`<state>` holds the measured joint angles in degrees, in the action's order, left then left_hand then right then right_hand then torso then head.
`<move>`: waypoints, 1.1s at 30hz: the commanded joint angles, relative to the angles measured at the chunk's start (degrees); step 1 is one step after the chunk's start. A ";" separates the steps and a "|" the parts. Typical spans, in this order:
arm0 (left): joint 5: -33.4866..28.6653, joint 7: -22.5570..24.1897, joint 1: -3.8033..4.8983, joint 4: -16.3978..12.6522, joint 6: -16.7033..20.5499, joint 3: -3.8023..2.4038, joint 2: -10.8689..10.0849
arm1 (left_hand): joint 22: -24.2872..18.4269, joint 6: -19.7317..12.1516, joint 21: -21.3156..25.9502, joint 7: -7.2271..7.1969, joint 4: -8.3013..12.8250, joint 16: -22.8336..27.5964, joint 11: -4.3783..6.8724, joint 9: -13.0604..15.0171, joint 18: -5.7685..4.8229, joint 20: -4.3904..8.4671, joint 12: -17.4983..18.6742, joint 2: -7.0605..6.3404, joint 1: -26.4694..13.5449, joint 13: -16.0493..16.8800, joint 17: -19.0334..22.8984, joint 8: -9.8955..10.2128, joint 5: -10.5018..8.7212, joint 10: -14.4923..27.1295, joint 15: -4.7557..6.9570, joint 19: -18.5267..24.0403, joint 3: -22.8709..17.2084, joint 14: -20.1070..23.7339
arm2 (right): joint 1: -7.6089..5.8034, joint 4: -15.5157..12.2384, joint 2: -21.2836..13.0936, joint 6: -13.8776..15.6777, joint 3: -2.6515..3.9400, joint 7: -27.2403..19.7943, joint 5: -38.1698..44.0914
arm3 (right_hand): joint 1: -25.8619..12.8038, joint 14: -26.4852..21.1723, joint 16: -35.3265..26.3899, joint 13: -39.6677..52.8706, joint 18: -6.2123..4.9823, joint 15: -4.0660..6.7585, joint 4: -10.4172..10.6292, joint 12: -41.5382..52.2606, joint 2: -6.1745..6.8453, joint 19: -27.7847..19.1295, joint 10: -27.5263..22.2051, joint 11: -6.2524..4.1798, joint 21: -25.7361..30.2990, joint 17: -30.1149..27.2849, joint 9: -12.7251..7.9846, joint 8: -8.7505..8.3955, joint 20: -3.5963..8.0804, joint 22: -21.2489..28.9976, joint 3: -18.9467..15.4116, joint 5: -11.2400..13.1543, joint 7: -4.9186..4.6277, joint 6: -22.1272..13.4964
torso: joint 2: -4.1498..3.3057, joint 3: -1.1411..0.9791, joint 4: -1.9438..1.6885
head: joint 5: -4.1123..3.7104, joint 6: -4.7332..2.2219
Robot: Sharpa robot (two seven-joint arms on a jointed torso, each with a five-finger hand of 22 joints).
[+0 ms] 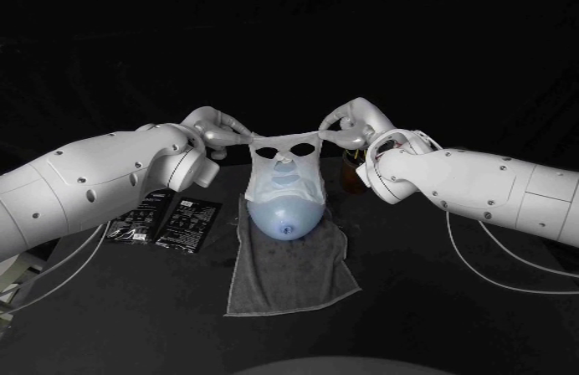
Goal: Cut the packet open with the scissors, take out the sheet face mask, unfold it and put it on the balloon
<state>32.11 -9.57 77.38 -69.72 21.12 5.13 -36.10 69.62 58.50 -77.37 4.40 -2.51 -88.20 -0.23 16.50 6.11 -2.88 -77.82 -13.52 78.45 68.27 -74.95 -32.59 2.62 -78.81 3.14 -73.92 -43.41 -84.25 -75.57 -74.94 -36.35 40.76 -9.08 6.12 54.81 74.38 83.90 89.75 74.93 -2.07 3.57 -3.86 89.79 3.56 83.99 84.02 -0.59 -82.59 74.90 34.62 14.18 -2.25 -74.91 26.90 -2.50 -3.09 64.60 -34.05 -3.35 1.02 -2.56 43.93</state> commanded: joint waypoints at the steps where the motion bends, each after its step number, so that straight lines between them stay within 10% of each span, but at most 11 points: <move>1: 2.36 -3.14 0.05 0.16 -3.14 -0.06 0.36 | 0.05 -0.03 -0.27 0.41 0.04 -0.16 -0.04 5.13 -0.95 0.01 0.43 0.08 -0.46 -0.09 -8.35 -0.29 0.29 -0.26 -0.01 -0.19 -0.30 -4.07 | 0.00 0.80 0.41 -3.01 0.00 1.14 0.27 | -0.50 6.10 0.25 15.07 0.20 0.46 0.04 0.21 -0.16 2.57 5.98 -0.38 0.66 15.10 0.10 0.23 0.27 -12.57 0.48 -0.30 -0.05 0.24 | 0.01 0.01 0.01 | -0.02 0.06; 8: 3.09 -4.84 -0.02 1.17 -3.38 -0.04 1.15 | -0.01 -0.46 -0.23 0.53 0.06 -0.09 -0.16 5.43 -0.94 -0.01 0.72 0.20 -1.10 -0.48 -8.16 -0.35 0.24 0.03 -0.10 -0.14 -0.33 -4.02 | 0.15 2.20 1.48 -7.19 -0.18 2.10 -0.07 | -2.26 6.10 0.25 14.28 -0.73 0.23 0.16 -1.77 0.52 0.58 5.24 0.07 5.00 15.10 0.11 -0.11 0.01 -11.22 0.37 -0.23 -0.60 -2.48 | 0.01 -0.03 0.00 | 0.05 0.13; 13: 3.38 -5.41 -0.31 2.50 -3.01 0.04 2.03 | -0.36 -1.11 0.02 0.53 -0.05 -0.05 -0.22 5.73 -0.87 -0.09 1.14 0.51 -1.80 -1.10 -8.05 -0.32 0.21 0.45 -0.18 0.14 0.01 -3.99 | 0.52 3.18 2.12 -9.60 -0.35 3.37 -0.49 | -5.62 4.93 -1.21 10.26 -1.24 -2.03 2.05 -11.60 2.65 -1.16 0.85 2.80 8.45 12.57 -1.78 -3.76 -1.49 -10.20 -2.65 -0.28 -3.91 -8.46 | 0.00 -0.05 0.06 | 0.09 0.11; 30: 7.70 -6.95 -1.00 5.64 -4.96 0.43 3.51 | -0.47 -1.28 0.10 0.55 0.29 0.02 -0.20 6.03 -0.84 -0.10 1.12 0.87 -1.70 -1.00 -7.82 -0.49 0.22 0.46 -0.17 0.22 -0.06 -3.94 | 1.32 5.35 2.88 -12.87 -0.72 6.93 -0.64 | -5.88 3.29 -2.79 7.00 -1.99 -3.88 3.88 -17.88 3.40 -2.90 -2.86 4.80 11.95 9.78 -3.60 -7.05 -3.58 -9.23 -6.55 -0.27 -5.95 -12.60 | 0.06 0.00 0.04 | 0.07 0.12; 33: 8.05 -7.20 -1.02 5.83 -6.72 0.52 3.59 | -1.94 -4.46 1.13 1.45 0.20 0.25 -1.00 6.13 -0.54 -0.42 5.77 2.15 -2.54 -7.81 -7.12 0.66 0.19 5.11 -0.80 1.49 0.73 -3.71 | 1.35 5.24 2.66 -12.82 -0.74 7.22 -0.63 | -5.96 3.17 -2.87 6.83 -2.06 -3.97 4.17 -18.07 3.43 -3.03 -3.05 4.87 12.21 9.61 -3.64 -7.16 -3.72 -9.16 -7.02 -0.27 -6.01 -12.67 | 0.05 0.01 0.00 | 0.04 0.00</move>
<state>38.36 -16.11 76.35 -63.99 17.23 5.67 -32.67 68.11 54.92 -76.59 5.54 -2.27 -87.99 -0.95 21.91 6.10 -3.27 -73.37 -12.19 76.06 62.47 -74.95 -32.40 2.60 -75.15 2.73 -72.85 -43.13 -83.85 -74.22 -69.64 -33.61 29.51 -9.83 11.98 53.94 68.54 83.92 87.19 74.94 -3.05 0.10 0.41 71.83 6.57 81.03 81.46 4.21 -70.66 74.93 31.02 7.39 -5.68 -74.90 20.23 -3.00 -9.12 52.27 -34.01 -3.38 1.03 -2.51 44.07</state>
